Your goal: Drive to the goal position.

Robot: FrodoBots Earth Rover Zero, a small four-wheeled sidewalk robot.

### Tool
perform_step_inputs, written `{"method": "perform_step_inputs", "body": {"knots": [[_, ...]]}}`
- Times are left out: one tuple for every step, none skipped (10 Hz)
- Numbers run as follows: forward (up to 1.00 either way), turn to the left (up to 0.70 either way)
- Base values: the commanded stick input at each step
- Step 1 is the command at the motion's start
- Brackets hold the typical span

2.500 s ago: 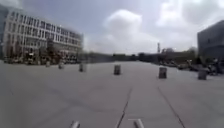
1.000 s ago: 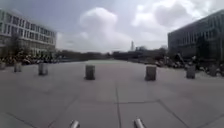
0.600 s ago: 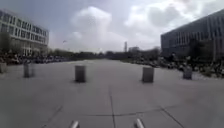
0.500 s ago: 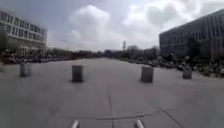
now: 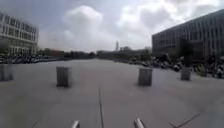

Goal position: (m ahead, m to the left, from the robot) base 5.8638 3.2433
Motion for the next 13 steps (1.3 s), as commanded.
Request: {"method": "perform_step_inputs", "body": {"knots": [[0.85, 0.0], [0.85, 0.0], [0.85, 0.0], [0.85, 0.1], [0.85, 0.27], [0.85, 0.27], [0.85, 0.27], [0.85, 0.17], [0.85, 0.0], [0.85, 0.0], [0.85, 0.0], [0.85, 0.0], [0.85, 0.0]]}}
